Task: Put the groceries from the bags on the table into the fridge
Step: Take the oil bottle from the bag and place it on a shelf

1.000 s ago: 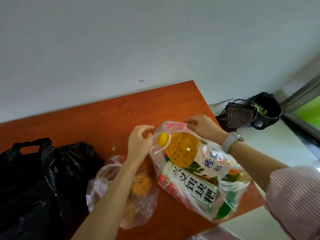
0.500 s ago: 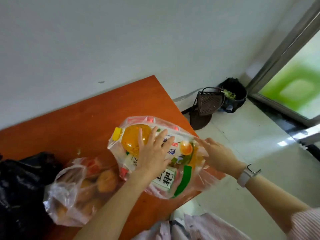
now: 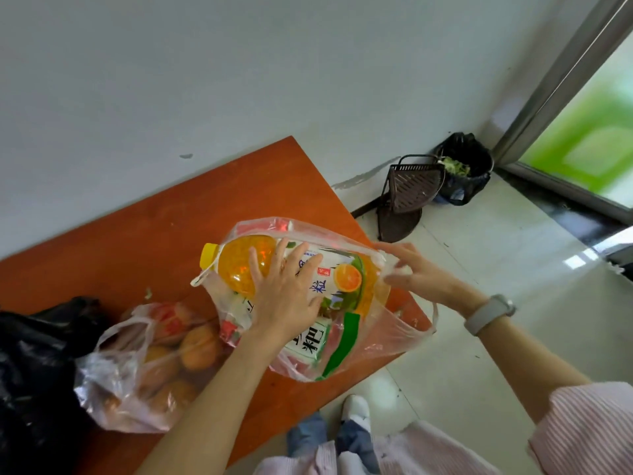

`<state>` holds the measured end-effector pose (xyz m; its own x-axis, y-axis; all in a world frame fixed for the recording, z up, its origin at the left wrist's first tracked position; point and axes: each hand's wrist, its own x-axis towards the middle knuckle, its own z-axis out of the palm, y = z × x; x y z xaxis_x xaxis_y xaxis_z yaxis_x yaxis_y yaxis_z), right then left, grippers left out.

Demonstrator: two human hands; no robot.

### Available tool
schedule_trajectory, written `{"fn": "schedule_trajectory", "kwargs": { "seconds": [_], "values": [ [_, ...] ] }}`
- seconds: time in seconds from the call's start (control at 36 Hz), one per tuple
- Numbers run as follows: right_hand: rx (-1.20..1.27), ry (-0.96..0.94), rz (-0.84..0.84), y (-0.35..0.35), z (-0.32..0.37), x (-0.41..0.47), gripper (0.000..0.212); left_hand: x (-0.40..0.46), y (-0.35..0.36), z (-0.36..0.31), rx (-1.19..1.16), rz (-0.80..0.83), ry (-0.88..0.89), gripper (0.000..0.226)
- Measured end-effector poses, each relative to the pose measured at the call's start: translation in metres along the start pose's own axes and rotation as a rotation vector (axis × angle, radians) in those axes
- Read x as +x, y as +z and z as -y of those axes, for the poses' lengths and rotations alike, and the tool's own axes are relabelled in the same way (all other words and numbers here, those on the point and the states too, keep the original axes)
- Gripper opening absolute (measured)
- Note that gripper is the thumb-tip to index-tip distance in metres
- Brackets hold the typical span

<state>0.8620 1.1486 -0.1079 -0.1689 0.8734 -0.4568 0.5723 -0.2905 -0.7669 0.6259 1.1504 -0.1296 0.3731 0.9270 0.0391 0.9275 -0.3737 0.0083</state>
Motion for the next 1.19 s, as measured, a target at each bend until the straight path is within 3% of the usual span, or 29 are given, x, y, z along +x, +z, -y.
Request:
{"fn": "schedule_trajectory", "kwargs": {
  "seconds": [0.06, 0.14, 0.25, 0.53, 0.61, 0.78, 0.92, 1.0, 1.11, 1.19],
  "values": [
    [-0.184, -0.229, -0.228, 0.016, 0.001, 0.003, 0.033, 0.002, -0.002, -0.004, -0.038, -0.002, -0.038, 0.058],
    [-0.568, -0.427, -0.311, 0.041, 0.0, 0.005, 0.028, 0.003, 0.0, -0.008, -0.04, 0.007, -0.073, 0.06],
    [-0.742, -0.326, -0.317, 0.046, -0.015, 0.004, 0.049, 0.003, 0.007, -0.006, -0.046, -0.025, -0.056, 0.059],
    [-0.354, -0.15, 0.008, 0.022, -0.051, 0.016, 0.072, 0.002, 0.013, -0.003, -0.022, -0.075, -0.035, 0.06],
    [-0.243, -0.089, 0.034, 0.024, -0.054, 0.024, 0.079, 0.001, 0.013, -0.003, -0.03, -0.071, -0.034, 0.061],
    [-0.265, -0.027, 0.074, 0.022, -0.066, 0.036, 0.082, 0.0, 0.009, -0.001, -0.121, -0.055, -0.033, 0.059],
    [-0.395, 0.016, 0.211, 0.001, -0.042, 0.031, 0.068, -0.01, -0.01, 0.016, -0.226, -0.27, -0.127, 0.049],
    [-0.363, -0.036, 0.124, -0.007, -0.008, 0.033, 0.056, -0.012, -0.021, 0.043, -0.196, -0.314, -0.273, 0.054],
    [-0.338, -0.218, -0.093, 0.017, 0.04, 0.043, 0.046, -0.015, -0.021, 0.074, -0.297, -0.131, -0.465, 0.081],
    [-0.366, -0.331, -0.016, 0.051, 0.076, 0.047, 0.061, -0.021, -0.011, 0.087, -0.456, -0.049, -0.515, 0.09]
  ]
}}
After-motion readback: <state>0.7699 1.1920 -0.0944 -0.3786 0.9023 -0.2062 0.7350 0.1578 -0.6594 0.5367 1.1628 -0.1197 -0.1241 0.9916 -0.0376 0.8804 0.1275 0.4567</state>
